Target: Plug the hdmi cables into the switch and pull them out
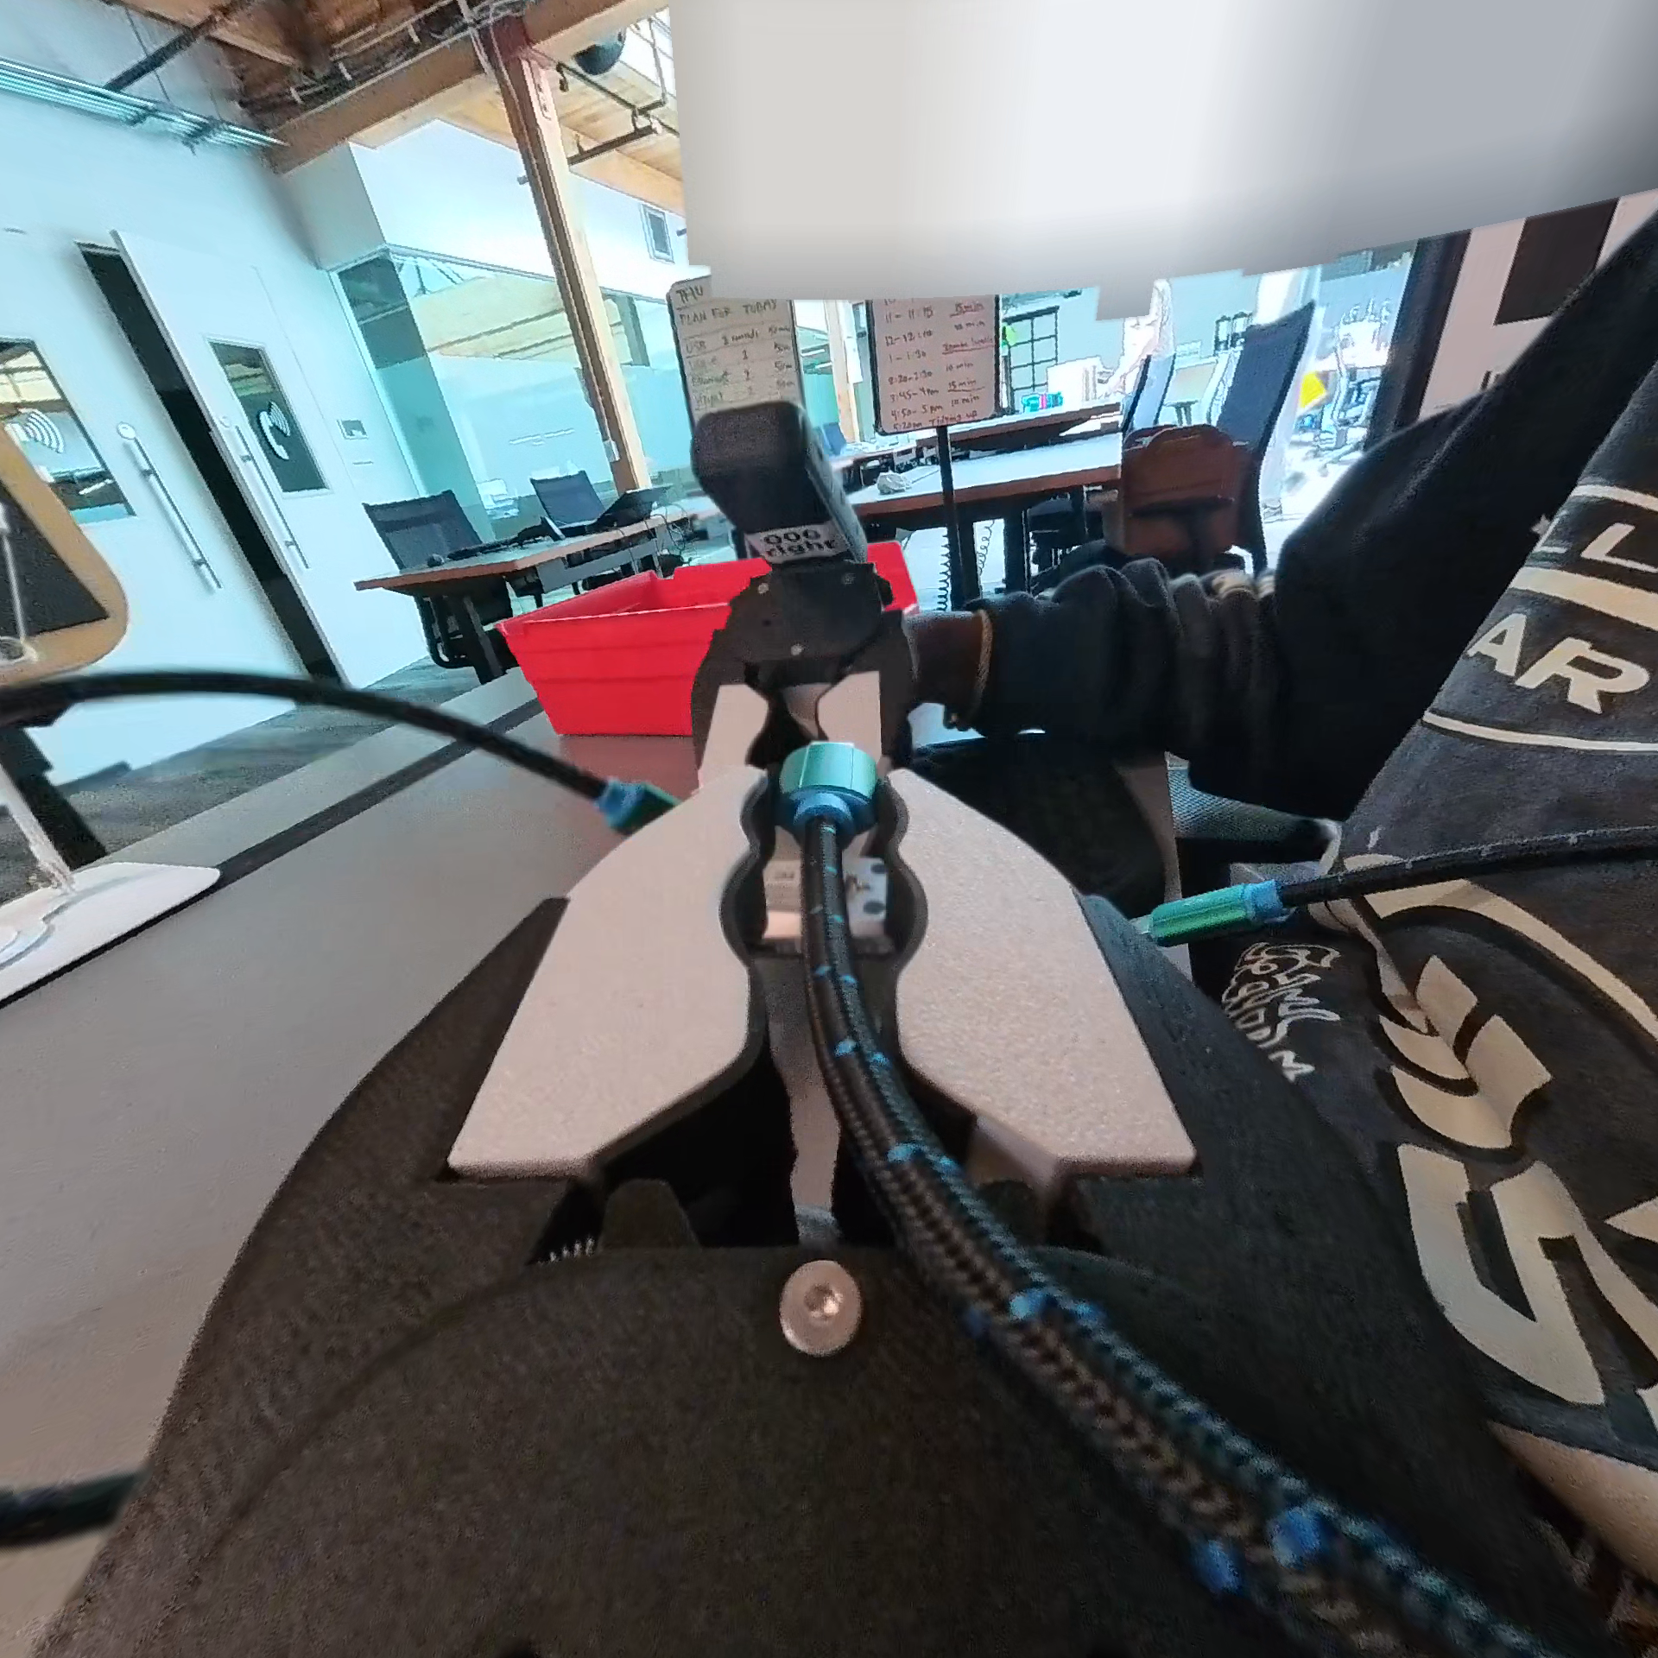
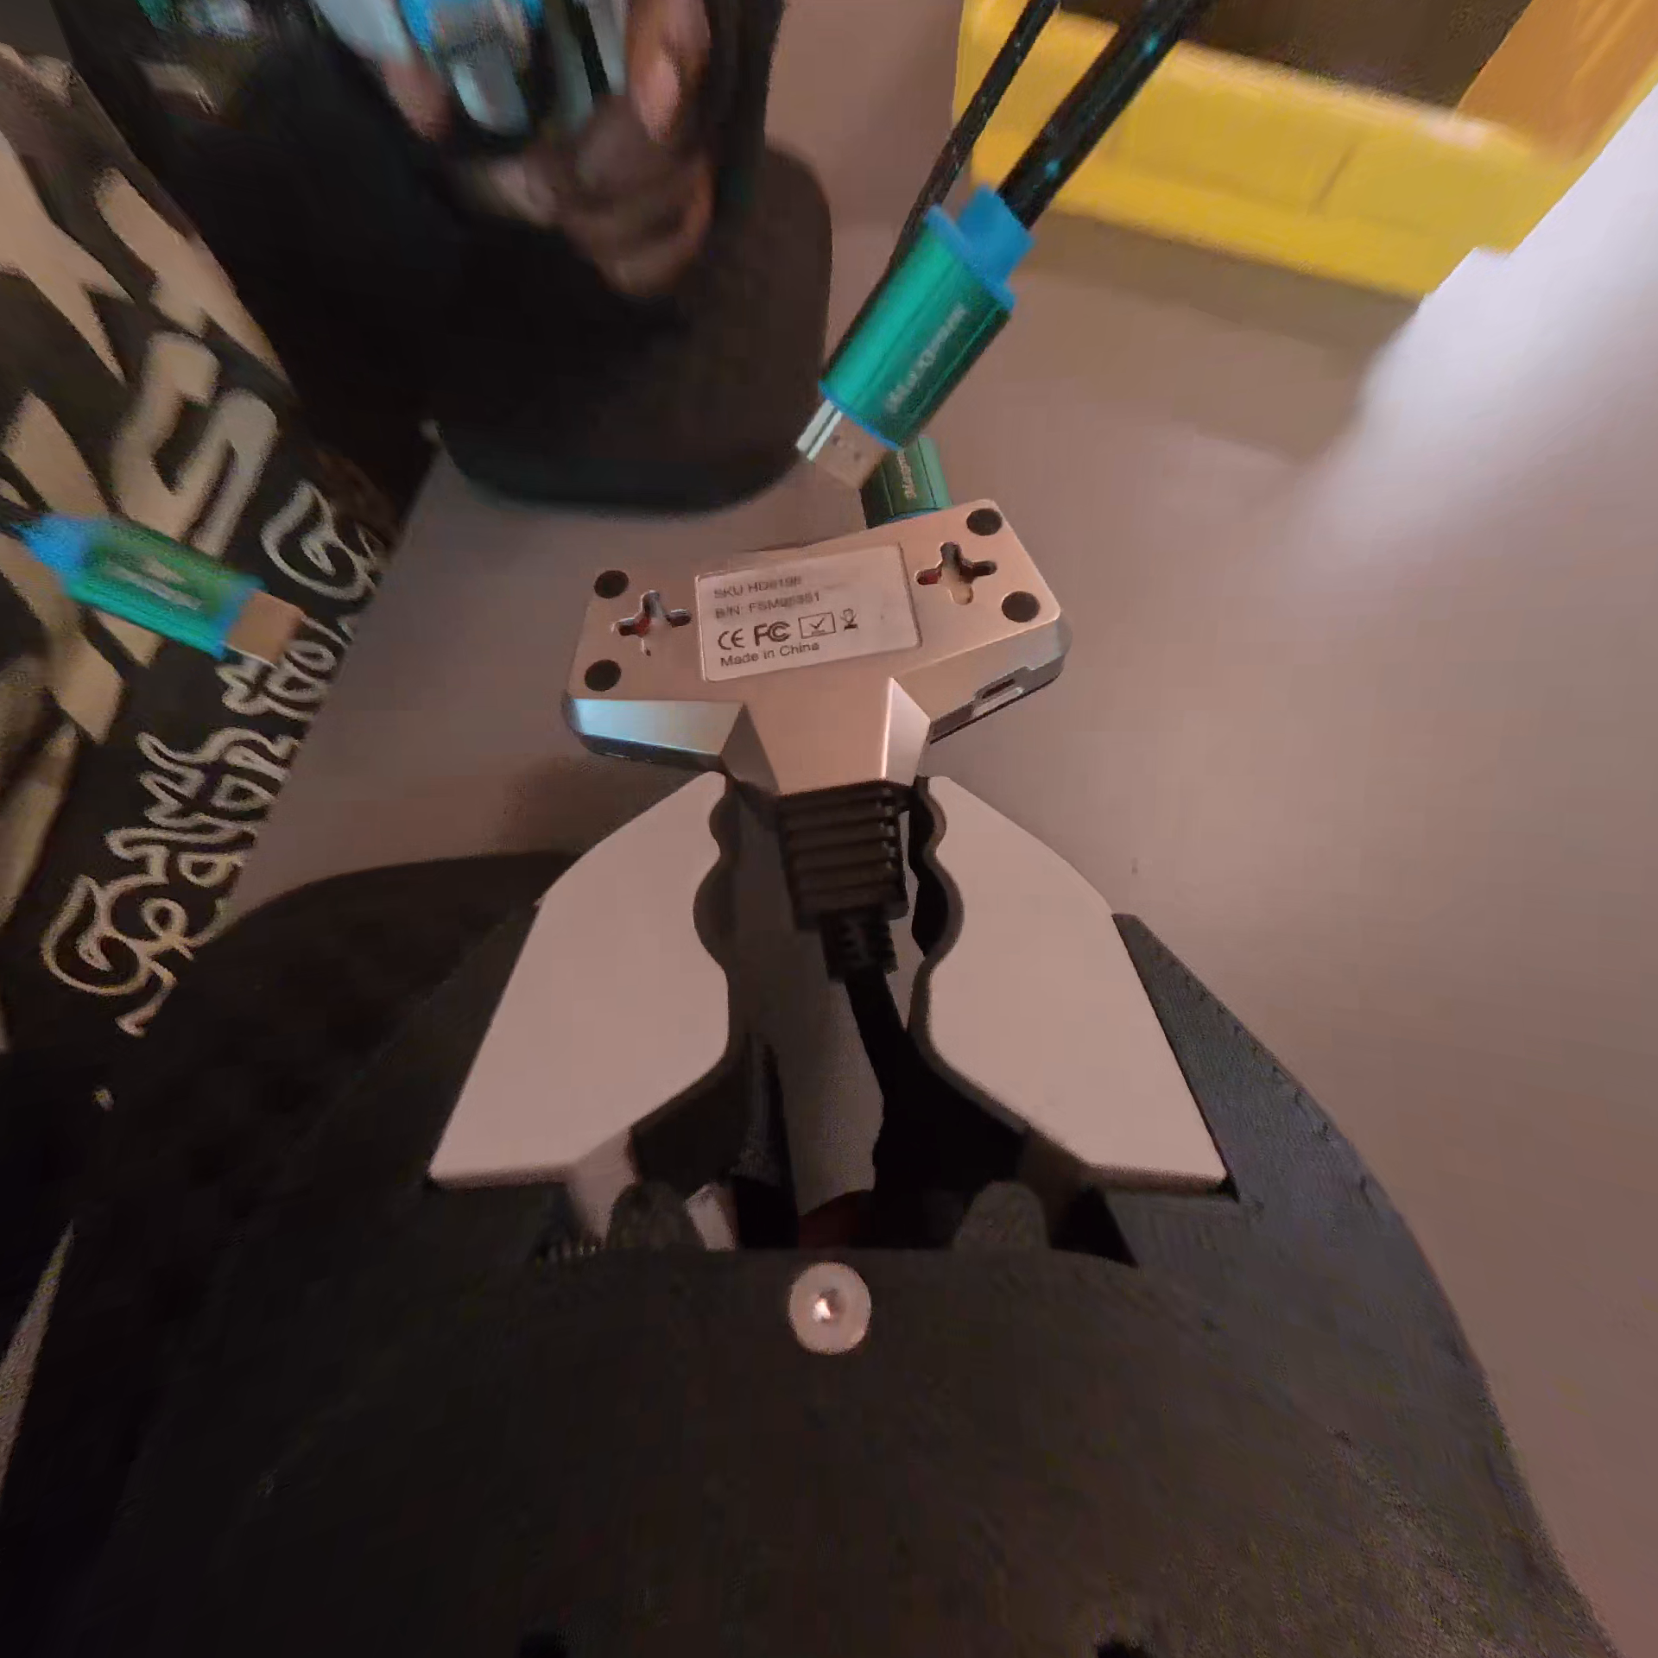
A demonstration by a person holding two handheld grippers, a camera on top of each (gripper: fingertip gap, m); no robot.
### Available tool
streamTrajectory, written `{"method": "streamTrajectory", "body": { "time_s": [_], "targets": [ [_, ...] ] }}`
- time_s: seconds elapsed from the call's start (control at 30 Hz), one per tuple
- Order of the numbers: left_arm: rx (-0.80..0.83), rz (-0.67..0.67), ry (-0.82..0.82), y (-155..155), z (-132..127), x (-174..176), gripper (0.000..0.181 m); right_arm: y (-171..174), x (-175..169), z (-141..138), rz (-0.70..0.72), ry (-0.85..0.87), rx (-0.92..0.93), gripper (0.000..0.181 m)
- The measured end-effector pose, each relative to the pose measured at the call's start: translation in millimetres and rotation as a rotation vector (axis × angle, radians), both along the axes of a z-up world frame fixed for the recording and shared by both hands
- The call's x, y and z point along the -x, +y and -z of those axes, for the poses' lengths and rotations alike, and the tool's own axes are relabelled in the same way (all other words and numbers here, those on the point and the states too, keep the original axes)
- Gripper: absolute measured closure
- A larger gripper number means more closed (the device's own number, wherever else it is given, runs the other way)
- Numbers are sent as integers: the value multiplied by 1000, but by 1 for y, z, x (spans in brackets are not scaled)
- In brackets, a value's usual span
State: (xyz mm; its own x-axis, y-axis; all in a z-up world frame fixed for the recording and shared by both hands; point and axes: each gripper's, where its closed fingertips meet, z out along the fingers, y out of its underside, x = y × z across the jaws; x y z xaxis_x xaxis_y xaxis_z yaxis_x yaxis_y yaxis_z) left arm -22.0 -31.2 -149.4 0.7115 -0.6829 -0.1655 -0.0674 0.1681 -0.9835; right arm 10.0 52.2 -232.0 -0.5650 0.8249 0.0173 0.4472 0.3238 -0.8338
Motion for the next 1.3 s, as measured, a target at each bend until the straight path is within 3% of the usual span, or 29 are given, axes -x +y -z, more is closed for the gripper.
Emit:
{"method": "streamTrajectory", "body": {
  "time_s": [0.17,0.27,0.63,1.3],
  "targets": [
    [-2,0,20,0,2,-2,160,-10,0,-40,-28,210,151,145],
    [1,2,26,0,3,-4,160,-15,1,-49,-28,256,172,145],
    [31,30,70,0,11,-11,160,-32,5,-48,-47,277,136,144],
    [54,12,100,3,16,-12,161,-27,7,-44,7,270,109,145]
  ]
}}
